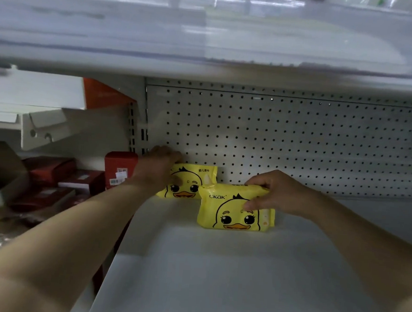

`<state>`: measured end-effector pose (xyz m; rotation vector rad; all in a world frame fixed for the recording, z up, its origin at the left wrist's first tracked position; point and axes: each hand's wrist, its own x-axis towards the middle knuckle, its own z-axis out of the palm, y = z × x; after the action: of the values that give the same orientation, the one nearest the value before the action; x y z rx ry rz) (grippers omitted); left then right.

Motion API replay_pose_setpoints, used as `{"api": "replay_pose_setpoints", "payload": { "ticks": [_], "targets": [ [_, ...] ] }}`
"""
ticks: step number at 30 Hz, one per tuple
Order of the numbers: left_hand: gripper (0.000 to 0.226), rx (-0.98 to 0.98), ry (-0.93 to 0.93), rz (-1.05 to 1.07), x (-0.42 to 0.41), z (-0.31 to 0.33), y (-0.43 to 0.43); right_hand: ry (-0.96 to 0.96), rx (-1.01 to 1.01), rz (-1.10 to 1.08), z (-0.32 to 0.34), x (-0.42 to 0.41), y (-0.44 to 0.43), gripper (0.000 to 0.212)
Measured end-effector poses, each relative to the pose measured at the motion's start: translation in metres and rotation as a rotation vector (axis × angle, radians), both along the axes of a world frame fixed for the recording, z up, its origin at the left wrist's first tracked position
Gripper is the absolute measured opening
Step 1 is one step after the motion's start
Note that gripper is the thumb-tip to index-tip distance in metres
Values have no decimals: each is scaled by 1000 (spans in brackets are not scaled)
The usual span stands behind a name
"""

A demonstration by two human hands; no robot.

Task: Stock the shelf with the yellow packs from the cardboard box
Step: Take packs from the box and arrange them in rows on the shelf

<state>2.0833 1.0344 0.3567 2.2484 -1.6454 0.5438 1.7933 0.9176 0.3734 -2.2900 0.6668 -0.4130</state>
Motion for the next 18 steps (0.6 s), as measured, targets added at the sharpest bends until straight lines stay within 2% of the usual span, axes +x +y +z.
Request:
{"api": "replay_pose_setpoints", "payload": {
  "ticks": [11,13,15,16,18],
  "targets": [
    [64,-120,-157,57,5,-7,-10,-24,4,-31,-4,4,-4,33],
    [64,-201,-162,19,5,-11,-9,-30,-1,-36,-4,6,-4,32],
    [57,-399,-26,-127,-4,-11,-3,-34,0,-39,-4,10,-4,33],
    [52,-459,137,-219,-13,-7,2,-40,0,-43,-4,14,-4,33],
    [44,-382,497,-356,-32,3,14,-60,-5,-57,-6,26,-4,36]
  ]
}}
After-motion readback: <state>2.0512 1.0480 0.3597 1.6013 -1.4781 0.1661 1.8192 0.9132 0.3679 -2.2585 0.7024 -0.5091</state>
